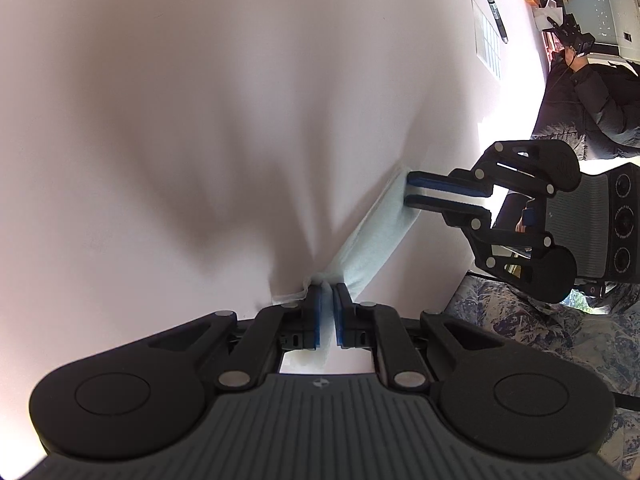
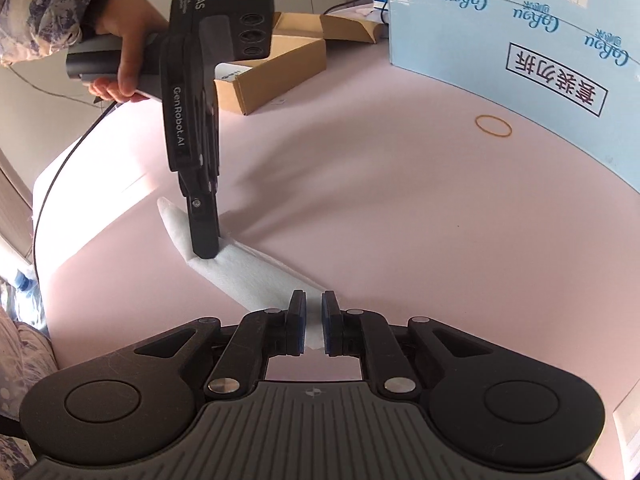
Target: Fold shopping bag
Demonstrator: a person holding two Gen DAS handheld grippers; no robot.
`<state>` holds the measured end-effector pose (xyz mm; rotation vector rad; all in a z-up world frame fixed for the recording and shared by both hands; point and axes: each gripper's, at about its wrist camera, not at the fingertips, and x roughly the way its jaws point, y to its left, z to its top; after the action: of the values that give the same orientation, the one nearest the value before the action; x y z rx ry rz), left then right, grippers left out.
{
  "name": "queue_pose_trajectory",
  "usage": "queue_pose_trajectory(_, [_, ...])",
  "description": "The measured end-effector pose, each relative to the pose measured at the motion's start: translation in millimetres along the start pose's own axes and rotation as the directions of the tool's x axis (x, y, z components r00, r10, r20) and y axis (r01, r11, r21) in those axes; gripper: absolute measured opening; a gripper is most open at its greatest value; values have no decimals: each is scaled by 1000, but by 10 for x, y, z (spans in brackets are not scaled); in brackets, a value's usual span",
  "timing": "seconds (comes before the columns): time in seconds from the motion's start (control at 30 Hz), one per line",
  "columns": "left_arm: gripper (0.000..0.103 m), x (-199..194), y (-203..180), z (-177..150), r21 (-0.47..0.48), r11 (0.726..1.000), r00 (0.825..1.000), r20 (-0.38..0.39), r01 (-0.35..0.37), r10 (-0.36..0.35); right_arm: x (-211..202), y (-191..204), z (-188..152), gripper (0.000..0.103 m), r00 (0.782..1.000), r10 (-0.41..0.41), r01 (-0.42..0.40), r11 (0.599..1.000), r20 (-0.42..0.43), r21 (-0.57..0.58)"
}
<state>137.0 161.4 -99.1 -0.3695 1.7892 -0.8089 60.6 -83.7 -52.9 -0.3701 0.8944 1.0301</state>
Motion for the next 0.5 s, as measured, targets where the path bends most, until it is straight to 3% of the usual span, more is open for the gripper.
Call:
queue_pose_trajectory(0.23, [11, -15, 49, -57, -9, 1000, 1000, 17, 21, -21, 1, 121, -46, 9, 998, -58, 58, 994, 8, -93])
queue_pose_trajectory(0.5, [35, -160, -123, -219, -43, 998, 993, 106, -39, 44, 8, 222, -109, 10, 994, -110, 113, 976, 27, -184])
